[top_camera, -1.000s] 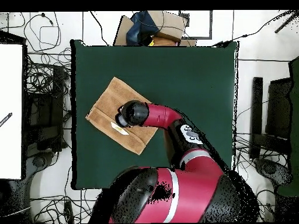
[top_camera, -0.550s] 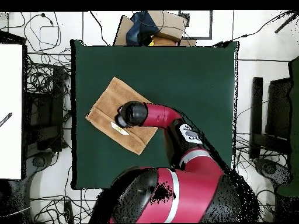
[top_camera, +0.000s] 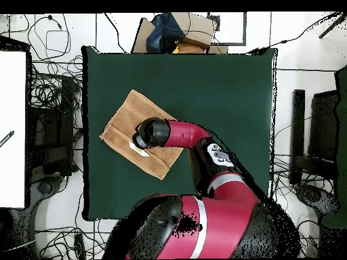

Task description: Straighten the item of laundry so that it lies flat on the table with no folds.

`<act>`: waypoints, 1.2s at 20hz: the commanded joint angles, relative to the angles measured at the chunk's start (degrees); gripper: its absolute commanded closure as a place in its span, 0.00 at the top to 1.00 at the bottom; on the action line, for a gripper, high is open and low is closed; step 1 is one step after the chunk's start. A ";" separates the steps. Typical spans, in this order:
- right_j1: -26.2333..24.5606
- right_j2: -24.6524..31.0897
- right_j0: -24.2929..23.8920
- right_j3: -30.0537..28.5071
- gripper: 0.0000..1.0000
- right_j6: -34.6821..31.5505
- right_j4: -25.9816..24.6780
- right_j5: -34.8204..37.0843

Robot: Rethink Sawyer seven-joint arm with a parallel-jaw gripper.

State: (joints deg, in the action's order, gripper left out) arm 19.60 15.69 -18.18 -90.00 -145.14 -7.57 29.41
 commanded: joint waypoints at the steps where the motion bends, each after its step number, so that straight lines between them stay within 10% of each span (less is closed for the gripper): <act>1: -12.45 -11.36 0.04 3.48 1.00 -0.06 -9.74 -7.71; 24: -14.12 -18.65 16.43 8.73 1.00 -14.55 7.37 -1.40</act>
State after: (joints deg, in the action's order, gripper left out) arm 18.54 1.25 -3.25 -83.21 -145.12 -1.79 32.82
